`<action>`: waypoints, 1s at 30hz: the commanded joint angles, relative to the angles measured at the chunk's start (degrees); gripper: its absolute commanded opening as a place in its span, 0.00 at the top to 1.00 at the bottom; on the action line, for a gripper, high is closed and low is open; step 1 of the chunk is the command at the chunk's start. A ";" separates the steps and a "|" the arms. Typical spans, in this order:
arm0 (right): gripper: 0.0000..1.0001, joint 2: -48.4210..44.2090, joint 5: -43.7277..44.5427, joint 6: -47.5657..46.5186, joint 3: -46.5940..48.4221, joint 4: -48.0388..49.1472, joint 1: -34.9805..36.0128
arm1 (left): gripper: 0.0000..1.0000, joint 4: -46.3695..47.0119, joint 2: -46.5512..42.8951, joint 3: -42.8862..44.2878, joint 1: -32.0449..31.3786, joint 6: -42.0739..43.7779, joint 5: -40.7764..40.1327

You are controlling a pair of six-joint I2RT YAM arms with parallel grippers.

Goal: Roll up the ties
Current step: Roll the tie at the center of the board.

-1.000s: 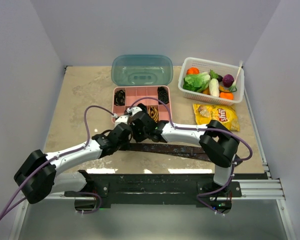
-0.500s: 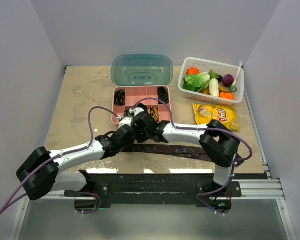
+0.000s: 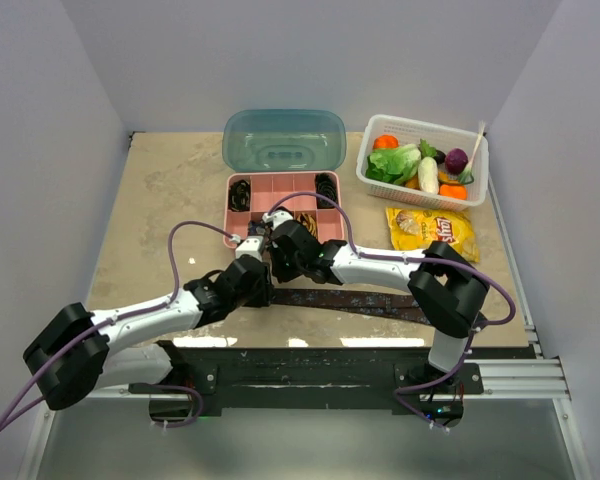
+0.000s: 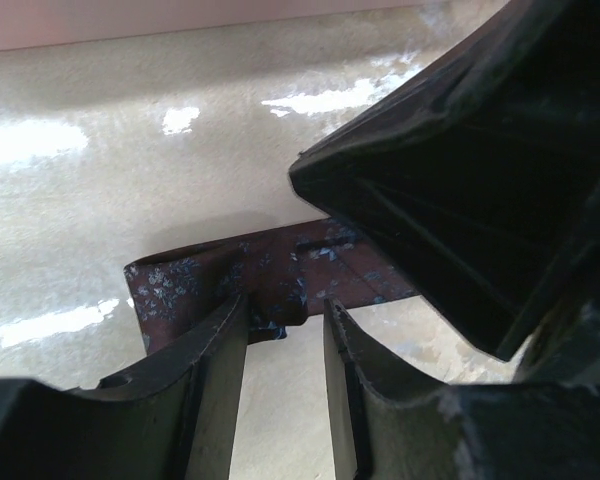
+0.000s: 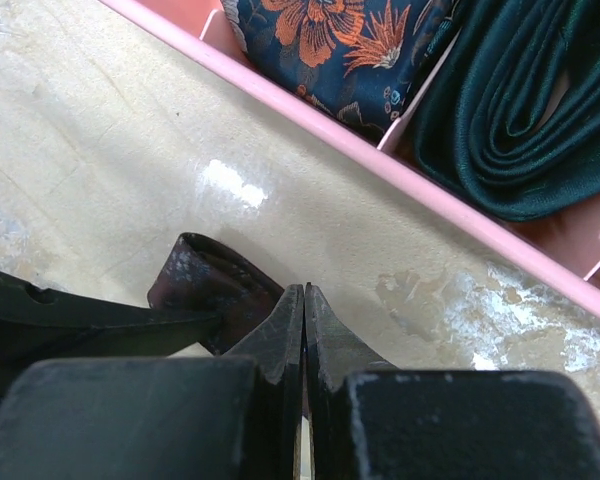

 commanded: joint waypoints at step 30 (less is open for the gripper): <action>1.00 -9.09 -6.44 -1.30 -1.33 2.79 0.13 | 0.38 -5.37 -8.02 3.21 0.54 -1.60 -5.09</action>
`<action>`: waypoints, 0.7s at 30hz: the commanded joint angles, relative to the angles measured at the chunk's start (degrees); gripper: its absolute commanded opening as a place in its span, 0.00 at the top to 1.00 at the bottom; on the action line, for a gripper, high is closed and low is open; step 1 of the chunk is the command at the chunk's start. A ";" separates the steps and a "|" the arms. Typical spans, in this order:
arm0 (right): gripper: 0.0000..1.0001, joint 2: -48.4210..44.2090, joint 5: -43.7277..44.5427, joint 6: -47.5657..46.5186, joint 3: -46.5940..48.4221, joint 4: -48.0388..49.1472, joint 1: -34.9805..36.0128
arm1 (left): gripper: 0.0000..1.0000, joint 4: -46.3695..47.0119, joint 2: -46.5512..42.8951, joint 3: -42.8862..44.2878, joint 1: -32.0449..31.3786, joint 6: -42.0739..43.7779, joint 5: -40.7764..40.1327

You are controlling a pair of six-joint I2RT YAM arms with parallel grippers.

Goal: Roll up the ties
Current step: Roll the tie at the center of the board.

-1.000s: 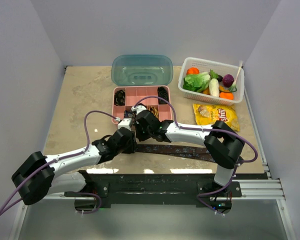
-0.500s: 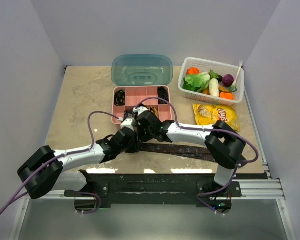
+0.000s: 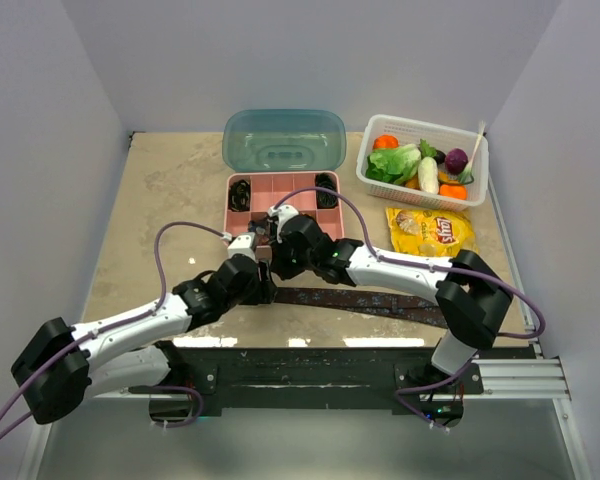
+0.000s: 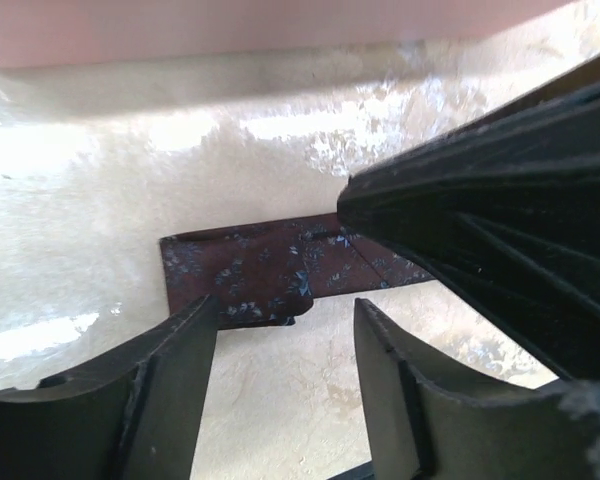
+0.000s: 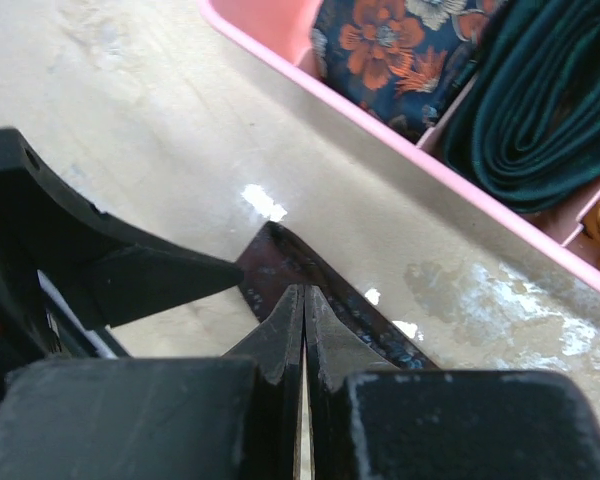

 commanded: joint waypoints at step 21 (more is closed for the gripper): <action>1.00 3.24 -5.26 -2.05 0.24 3.08 1.91 | 0.27 -0.85 -11.75 -4.23 17.37 -0.49 10.31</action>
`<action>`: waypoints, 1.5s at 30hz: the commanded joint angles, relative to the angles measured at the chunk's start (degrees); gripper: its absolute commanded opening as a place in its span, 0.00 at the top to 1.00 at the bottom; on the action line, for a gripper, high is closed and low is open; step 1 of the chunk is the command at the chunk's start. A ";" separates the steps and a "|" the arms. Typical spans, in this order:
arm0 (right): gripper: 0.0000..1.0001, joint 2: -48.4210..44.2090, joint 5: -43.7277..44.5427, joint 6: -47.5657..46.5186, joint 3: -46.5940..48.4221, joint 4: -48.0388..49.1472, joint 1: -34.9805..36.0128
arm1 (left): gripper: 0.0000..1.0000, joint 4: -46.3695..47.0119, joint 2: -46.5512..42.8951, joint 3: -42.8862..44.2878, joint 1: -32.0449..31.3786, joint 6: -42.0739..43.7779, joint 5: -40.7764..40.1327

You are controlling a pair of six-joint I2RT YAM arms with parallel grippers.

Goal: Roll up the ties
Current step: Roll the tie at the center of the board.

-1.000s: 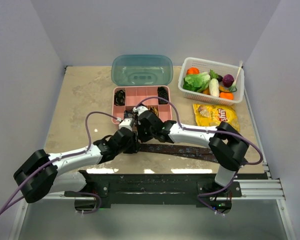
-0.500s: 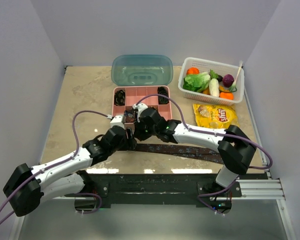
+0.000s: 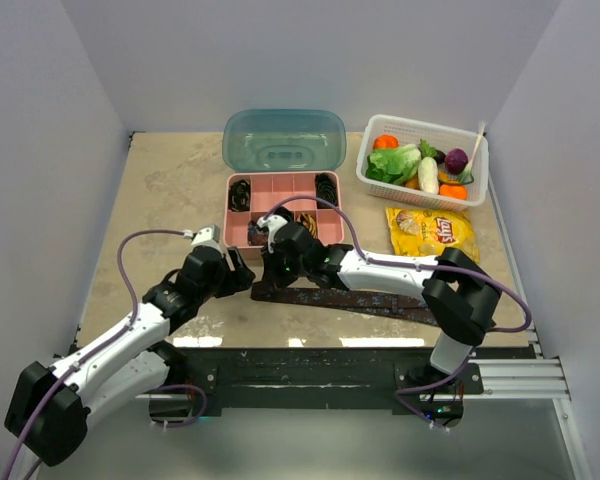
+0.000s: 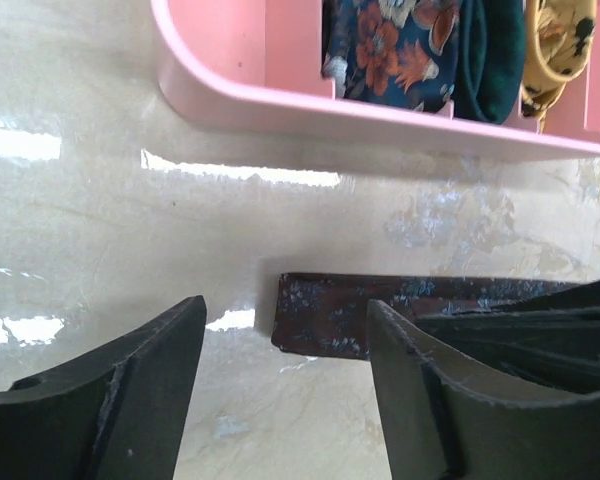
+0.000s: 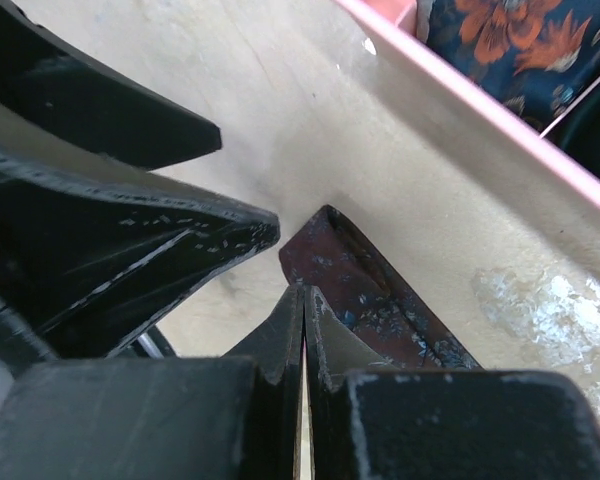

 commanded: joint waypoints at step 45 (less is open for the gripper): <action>1.00 6.16 2.34 -1.20 -6.18 4.65 0.34 | 0.60 46.04 15.61 -20.64 7.51 -9.04 25.98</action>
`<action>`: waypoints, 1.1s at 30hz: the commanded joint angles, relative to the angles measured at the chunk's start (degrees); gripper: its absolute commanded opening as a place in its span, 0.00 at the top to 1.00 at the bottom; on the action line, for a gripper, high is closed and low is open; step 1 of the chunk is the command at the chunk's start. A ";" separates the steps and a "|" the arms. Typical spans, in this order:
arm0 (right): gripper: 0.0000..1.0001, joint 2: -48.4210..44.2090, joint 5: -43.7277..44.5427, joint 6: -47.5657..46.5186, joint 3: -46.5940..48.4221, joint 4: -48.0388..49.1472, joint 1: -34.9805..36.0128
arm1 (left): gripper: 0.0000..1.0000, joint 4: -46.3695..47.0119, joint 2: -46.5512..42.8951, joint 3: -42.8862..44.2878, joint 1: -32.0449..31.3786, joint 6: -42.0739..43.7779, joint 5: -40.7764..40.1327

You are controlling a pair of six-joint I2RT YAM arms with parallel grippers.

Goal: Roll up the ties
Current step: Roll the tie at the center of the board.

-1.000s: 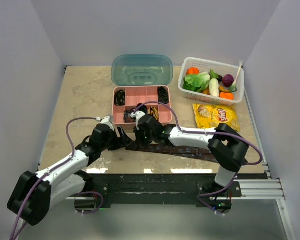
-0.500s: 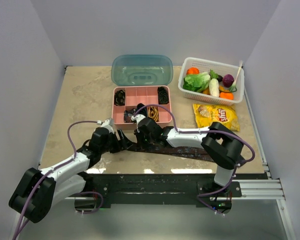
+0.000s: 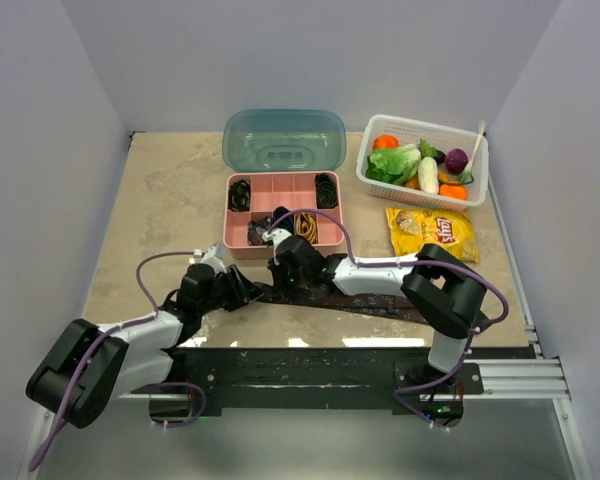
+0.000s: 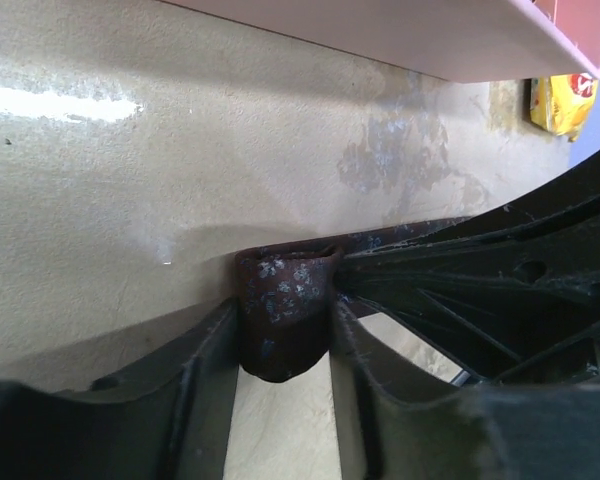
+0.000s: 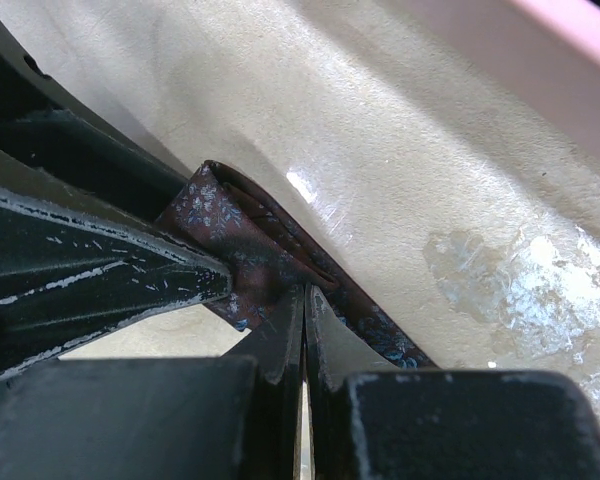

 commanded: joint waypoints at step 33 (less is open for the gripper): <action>1.00 1.55 -1.01 -2.13 9.17 -2.68 0.12 | 1.00 -23.10 -8.35 12.24 0.43 9.99 -10.28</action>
